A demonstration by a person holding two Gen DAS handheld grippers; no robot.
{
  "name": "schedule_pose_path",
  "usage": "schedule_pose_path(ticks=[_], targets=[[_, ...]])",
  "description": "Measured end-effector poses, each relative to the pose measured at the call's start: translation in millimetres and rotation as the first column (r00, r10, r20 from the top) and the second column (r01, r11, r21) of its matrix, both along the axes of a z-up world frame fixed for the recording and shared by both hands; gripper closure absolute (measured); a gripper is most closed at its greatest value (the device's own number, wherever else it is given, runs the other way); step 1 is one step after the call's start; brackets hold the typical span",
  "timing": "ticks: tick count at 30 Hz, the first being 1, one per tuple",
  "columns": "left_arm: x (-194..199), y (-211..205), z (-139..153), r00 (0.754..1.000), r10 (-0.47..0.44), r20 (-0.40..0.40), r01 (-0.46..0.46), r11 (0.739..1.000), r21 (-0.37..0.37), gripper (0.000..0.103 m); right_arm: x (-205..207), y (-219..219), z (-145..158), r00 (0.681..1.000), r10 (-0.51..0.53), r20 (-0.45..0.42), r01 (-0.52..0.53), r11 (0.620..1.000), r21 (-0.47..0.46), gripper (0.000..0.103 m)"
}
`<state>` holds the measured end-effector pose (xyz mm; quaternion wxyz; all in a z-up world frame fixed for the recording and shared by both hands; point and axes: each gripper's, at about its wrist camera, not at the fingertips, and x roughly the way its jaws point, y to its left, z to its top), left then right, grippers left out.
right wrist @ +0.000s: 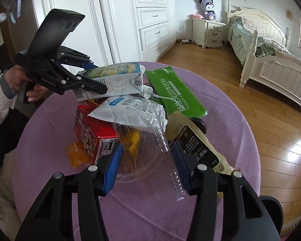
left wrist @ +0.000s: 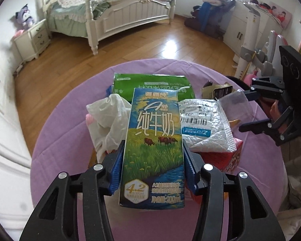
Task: Collect trash
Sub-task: 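Grasp the blue milk carton with the left tool while the right tool grasps the clear plastic box, then carry the milk carton and plastic box to the black bin and open both tools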
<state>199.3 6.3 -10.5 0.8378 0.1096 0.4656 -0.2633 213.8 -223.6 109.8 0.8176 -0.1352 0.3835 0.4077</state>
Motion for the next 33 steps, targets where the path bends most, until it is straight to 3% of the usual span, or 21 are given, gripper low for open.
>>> schedule_pose_path(ticks=[2,8,11,14,19,26,33], targets=[[-3,0,2,0.999,0.025,0.022,-0.025,1.0,-0.014,0.053,-7,-2,5,1.0,-0.023,-0.003,0.023,0.999,0.031,0.062],[-21,6,12,0.989,0.131,0.075,-0.123,0.987,-0.104,0.055,-23,-18,20,0.992,-0.117,-0.047,0.124,0.976,0.178,0.063],[-41,7,35,0.975,0.188,0.122,-0.162,0.968,-0.193,0.055,-24,-47,29,0.976,-0.187,-0.111,0.214,0.918,0.334,0.063],[-58,-8,57,0.965,0.209,0.161,-0.164,0.953,-0.255,0.055,-18,-84,31,0.944,-0.265,-0.195,0.327,0.818,0.473,0.063],[-63,-63,74,0.968,0.176,0.18,-0.12,0.952,-0.282,0.054,-10,-126,20,0.898,-0.356,-0.257,0.439,0.725,0.531,0.063],[-41,-185,54,0.992,0.061,0.114,-0.019,0.94,-0.341,0.054,-4,-204,-10,0.794,-0.515,-0.322,0.602,0.596,0.531,0.063],[-18,-314,3,0.998,-0.064,0.031,0.07,0.938,-0.339,0.054,0,-295,-65,0.641,-0.653,-0.404,0.758,0.452,0.471,0.063]])
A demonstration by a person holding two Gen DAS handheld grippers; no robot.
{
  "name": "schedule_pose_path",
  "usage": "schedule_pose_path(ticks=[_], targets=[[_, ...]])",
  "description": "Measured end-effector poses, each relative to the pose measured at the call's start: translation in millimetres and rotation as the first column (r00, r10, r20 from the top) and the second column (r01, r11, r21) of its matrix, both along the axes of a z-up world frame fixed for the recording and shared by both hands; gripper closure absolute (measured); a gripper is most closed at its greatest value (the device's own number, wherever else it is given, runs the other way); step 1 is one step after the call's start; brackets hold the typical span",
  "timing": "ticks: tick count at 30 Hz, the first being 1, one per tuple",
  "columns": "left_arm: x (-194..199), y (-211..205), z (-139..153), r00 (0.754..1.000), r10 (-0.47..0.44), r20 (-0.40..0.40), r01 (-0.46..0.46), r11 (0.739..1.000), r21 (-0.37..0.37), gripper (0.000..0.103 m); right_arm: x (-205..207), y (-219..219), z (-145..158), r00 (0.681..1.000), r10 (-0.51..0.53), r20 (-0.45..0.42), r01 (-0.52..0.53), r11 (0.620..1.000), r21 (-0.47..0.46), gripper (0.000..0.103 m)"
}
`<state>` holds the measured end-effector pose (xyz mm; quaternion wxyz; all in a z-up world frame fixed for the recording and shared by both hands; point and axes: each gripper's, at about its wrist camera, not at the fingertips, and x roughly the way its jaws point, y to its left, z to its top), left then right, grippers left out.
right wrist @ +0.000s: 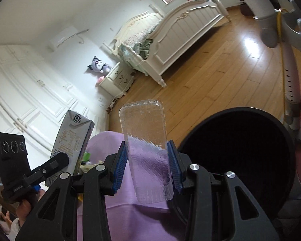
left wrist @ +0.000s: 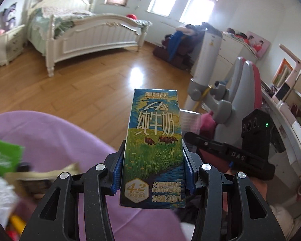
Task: Collect trash
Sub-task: 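Carry the milk carton and plastic box to the black bin and open both tools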
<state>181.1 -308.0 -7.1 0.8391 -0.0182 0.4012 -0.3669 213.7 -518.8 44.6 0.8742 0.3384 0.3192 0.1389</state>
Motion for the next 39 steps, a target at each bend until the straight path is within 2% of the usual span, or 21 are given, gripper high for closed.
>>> schedule_pose_path(ticks=[3,6,8,10,14,18,23,25,26,27,31,35,37,39], targets=[[9,-50,-21,0.999,-0.042,-0.034,0.043,0.999,0.029,0.054,4,-22,-25,0.997,-0.049,-0.053,0.046,0.998,-0.047,0.063],[16,-92,-42,0.994,-0.072,-0.077,0.077,0.994,0.071,0.054,12,-39,-48,0.993,-0.067,-0.098,0.064,0.997,-0.042,0.063],[23,-112,-55,0.991,-0.071,-0.117,0.085,0.989,0.123,0.054,12,-54,-63,0.99,-0.074,-0.121,0.071,0.997,-0.028,0.063],[30,-127,-65,0.983,-0.075,-0.17,0.1,0.984,0.144,0.054,9,-70,-80,0.987,-0.074,-0.14,0.073,0.997,-0.015,0.063],[37,-152,-85,0.977,-0.077,-0.201,0.121,0.968,0.219,0.054,18,-77,-96,0.982,-0.069,-0.177,0.067,0.998,-0.015,0.063],[40,-160,-102,0.973,-0.063,-0.223,0.122,0.957,0.264,0.054,21,-81,-108,0.978,-0.063,-0.2,0.058,0.998,-0.03,0.061],[41,-155,-107,0.971,-0.071,-0.229,0.131,0.956,0.261,0.053,18,-77,-110,0.973,-0.068,-0.219,0.058,0.997,-0.051,0.058],[40,-151,-106,0.975,-0.066,-0.214,0.125,0.954,0.272,0.046,15,-77,-110,0.971,-0.078,-0.227,0.067,0.996,-0.054,0.051],[39,-147,-105,0.976,-0.066,-0.209,0.123,0.954,0.273,0.044,14,-81,-110,0.971,-0.08,-0.225,0.07,0.996,-0.053,0.044],[38,-144,-102,0.976,-0.069,-0.205,0.124,0.955,0.27,0.041,12,-81,-109,0.972,-0.083,-0.221,0.074,0.996,-0.049,0.041],[35,-136,-93,0.98,-0.072,-0.184,0.119,0.959,0.259,0.04,5,-82,-107,0.971,-0.093,-0.218,0.083,0.995,-0.052,0.04],[26,-123,-78,0.984,-0.077,-0.161,0.111,0.97,0.218,0.039,-2,-69,-98,0.975,-0.089,-0.205,0.08,0.995,-0.051,0.04],[19,-111,-67,0.992,-0.062,-0.113,0.085,0.975,0.206,0.019,-5,-59,-89,0.979,-0.075,-0.191,0.066,0.996,-0.053,0.04],[12,-97,-55,0.998,-0.04,-0.057,0.05,0.979,0.197,0.016,-5,-42,-77,0.983,-0.062,-0.172,0.053,0.997,-0.055,0.04]])
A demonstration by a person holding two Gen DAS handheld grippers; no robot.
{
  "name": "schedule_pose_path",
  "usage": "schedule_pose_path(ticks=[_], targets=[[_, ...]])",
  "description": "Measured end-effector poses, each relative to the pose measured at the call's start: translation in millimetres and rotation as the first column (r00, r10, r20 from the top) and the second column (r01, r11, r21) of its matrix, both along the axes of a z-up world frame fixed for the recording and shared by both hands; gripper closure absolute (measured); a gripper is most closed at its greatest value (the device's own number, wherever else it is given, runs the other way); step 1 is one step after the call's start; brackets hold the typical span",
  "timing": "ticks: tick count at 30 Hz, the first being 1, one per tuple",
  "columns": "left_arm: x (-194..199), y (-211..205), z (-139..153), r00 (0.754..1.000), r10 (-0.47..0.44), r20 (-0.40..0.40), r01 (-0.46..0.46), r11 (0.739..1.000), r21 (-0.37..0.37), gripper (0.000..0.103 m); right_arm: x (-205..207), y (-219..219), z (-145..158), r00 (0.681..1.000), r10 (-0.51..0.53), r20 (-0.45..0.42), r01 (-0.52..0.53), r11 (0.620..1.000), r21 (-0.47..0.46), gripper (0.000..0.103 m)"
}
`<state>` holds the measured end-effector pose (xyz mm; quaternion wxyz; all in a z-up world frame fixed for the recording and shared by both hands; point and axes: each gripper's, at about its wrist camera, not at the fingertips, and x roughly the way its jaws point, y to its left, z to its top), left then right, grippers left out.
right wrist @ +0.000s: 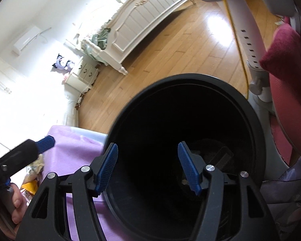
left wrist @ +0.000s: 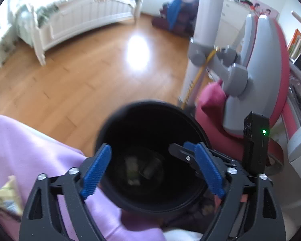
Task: Collect trash
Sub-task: 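Carry the milk carton and plastic box to the black bin and open both tools, then grasp the white fluffy tissue with the left tool while the right tool grasps the white packet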
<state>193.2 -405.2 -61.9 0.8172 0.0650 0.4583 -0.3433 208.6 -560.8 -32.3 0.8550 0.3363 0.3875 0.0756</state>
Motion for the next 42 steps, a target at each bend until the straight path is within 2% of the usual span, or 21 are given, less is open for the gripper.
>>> schedule_pose_path(ticks=[7,11,16,20,23,26,30,31,33,37,40,42], targets=[[-19,76,33,0.99,0.124,0.064,-0.12,0.99,-0.073,0.016,-2,59,43,0.99,0.116,0.082,-0.112,0.993,-0.044,0.04],[-27,135,52,0.973,0.219,0.078,-0.208,0.97,-0.125,0.016,-2,96,66,0.971,0.203,0.123,-0.194,0.978,-0.081,0.04],[-36,211,68,0.937,0.339,0.088,-0.322,0.933,-0.16,0.016,-3,145,93,0.935,0.322,0.151,-0.304,0.943,-0.133,0.04],[-47,281,80,0.889,0.443,0.117,-0.42,0.89,-0.178,0.016,-5,190,113,0.893,0.42,0.163,-0.393,0.903,-0.171,0.04],[-55,329,84,0.85,0.513,0.125,-0.487,0.853,-0.187,0.016,-6,233,125,0.863,0.48,0.16,-0.457,0.875,-0.163,0.04],[-60,376,84,0.804,0.58,0.13,-0.557,0.811,-0.177,0.016,-5,271,130,0.834,0.533,0.142,-0.51,0.843,-0.168,0.04],[-61,430,73,0.754,0.648,0.108,-0.632,0.76,-0.154,0.016,-3,318,134,0.798,0.59,0.121,-0.557,0.8,-0.224,0.04],[-60,441,68,0.747,0.658,0.092,-0.643,0.751,-0.15,0.016,-2,328,136,0.788,0.605,0.112,-0.57,0.786,-0.239,0.038],[-58,463,58,0.734,0.677,0.061,-0.665,0.734,-0.14,0.016,-4,353,137,0.768,0.633,0.104,-0.589,0.76,-0.276,0.022],[-51,494,35,0.721,0.693,-0.001,-0.688,0.715,-0.126,0.016,12,389,140,0.747,0.663,0.061,-0.604,0.713,-0.356,0.019],[-45,501,24,0.731,0.681,-0.035,-0.679,0.722,-0.132,0.018,25,404,136,0.739,0.673,0.002,-0.622,0.684,-0.381,0.016],[-40,502,20,0.748,0.662,-0.038,-0.66,0.738,-0.141,0.026,30,419,132,0.73,0.682,-0.046,-0.632,0.649,-0.424,0.016]])
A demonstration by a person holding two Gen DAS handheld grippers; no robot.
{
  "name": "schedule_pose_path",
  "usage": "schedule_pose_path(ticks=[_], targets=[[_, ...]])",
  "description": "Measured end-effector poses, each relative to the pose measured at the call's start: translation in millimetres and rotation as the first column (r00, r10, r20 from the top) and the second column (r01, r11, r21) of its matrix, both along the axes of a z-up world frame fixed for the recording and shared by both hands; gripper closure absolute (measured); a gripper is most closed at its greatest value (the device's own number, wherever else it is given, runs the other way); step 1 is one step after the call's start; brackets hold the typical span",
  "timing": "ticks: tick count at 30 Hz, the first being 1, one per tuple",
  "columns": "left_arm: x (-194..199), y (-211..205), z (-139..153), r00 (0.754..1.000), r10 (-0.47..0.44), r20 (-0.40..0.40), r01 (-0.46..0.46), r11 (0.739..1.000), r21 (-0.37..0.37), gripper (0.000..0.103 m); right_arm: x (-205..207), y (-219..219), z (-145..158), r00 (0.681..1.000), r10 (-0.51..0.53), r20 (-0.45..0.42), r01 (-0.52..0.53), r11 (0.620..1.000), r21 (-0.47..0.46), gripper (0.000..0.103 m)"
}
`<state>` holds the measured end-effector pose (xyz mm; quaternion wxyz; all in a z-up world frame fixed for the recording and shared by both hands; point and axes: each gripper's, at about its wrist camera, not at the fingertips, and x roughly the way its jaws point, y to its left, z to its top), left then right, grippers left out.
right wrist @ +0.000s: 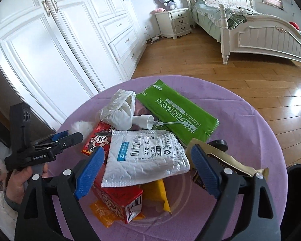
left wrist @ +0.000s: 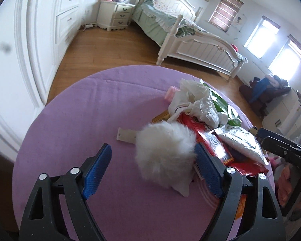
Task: Collect trash
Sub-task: 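Grasp the white fluffy tissue with the left tool while the right tool grasps the white packet, then carry the tissue and white packet over the bin and open both tools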
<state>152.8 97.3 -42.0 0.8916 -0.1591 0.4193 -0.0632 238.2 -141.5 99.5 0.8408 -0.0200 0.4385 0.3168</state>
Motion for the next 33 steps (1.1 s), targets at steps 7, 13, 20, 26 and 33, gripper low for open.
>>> schedule_pose_path(ticks=[7,13,20,26,33], targets=[[11,-12,-9,0.999,-0.05,0.015,0.05,0.998,-0.023,0.058,-6,21,-15,0.999,0.036,0.012,-0.033,0.987,-0.155,0.034],[0,-21,-5,0.998,-0.029,0.054,0.029,1.0,-0.001,0.063,-18,16,-12,0.997,0.037,0.066,-0.027,0.988,-0.151,0.05],[-39,-24,25,0.989,0.01,0.147,-0.012,1.0,0.012,0.063,-42,-11,12,0.991,-0.003,0.133,-0.002,0.999,0.036,0.053],[-58,-55,59,0.973,-0.056,0.223,0.048,0.998,0.039,0.063,-47,-47,33,0.986,-0.072,0.15,0.039,0.977,0.21,0.053],[-57,-109,98,0.943,-0.15,0.296,0.146,0.989,0.036,0.063,-52,-91,47,0.975,-0.15,0.166,0.096,0.95,0.297,0.053]])
